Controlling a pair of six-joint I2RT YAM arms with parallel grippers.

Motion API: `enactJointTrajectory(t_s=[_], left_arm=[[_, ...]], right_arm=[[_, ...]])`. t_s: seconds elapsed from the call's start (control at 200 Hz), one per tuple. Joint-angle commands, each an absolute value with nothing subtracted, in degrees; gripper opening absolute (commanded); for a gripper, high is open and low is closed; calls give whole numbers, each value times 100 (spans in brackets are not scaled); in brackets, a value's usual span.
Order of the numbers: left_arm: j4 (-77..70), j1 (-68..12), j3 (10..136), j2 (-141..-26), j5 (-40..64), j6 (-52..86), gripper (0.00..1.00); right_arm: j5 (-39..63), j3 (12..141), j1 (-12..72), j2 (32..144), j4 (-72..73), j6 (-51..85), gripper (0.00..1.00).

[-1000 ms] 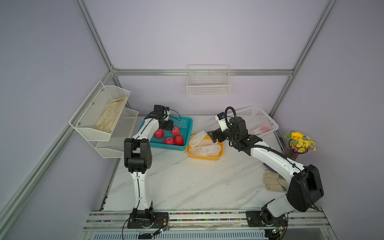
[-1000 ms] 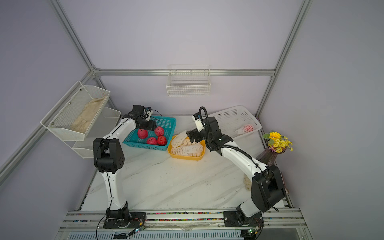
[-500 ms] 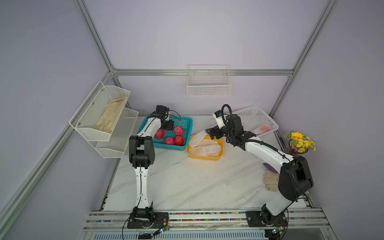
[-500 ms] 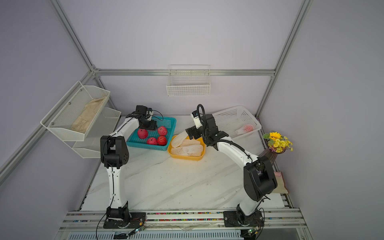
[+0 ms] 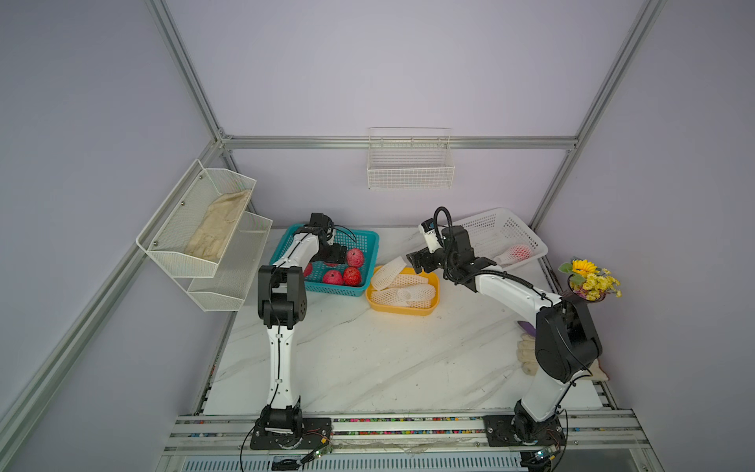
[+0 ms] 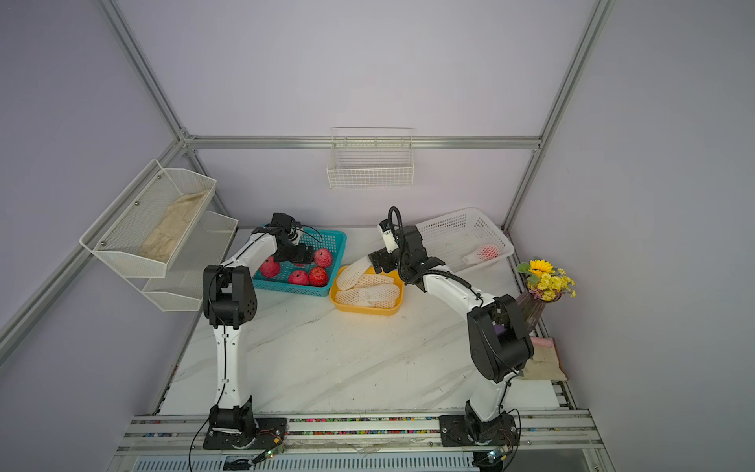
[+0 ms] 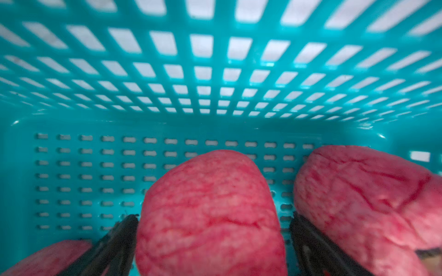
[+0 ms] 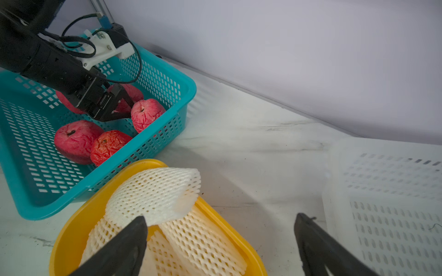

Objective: Remove foam nets from apples
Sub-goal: Place the apple in the basket, then pick up the apple from the basket.

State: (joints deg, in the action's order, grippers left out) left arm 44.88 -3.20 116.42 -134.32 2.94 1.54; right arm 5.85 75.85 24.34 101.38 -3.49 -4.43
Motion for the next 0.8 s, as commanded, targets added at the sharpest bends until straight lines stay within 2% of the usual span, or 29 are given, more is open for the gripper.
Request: enactJointTrajectory(t_s=[0.0, 0.17, 0.28, 0.595, 0.795], left_arm=[[4455, -386, 12008, -12650, 288, 252, 100], [4452, -650, 11709, -11776, 213, 350, 100], [4286, -875, 11093, -11041, 176, 410, 100], [2822, -1296, 7847, -8677, 751, 796, 100], [2765, -1598, 7127, -8152, 1002, 651, 100]], right_arm=[[478, 7639, 2375, 9957, -232, -296, 97], [191, 7857, 2338, 9889, -515, -327, 97], [-255, 8335, 2279, 9844, -1212, -199, 97], [-660, 8118, 1810, 9155, -2065, 27, 97], [-656, 8596, 1179, 9892, -2310, 324, 97]])
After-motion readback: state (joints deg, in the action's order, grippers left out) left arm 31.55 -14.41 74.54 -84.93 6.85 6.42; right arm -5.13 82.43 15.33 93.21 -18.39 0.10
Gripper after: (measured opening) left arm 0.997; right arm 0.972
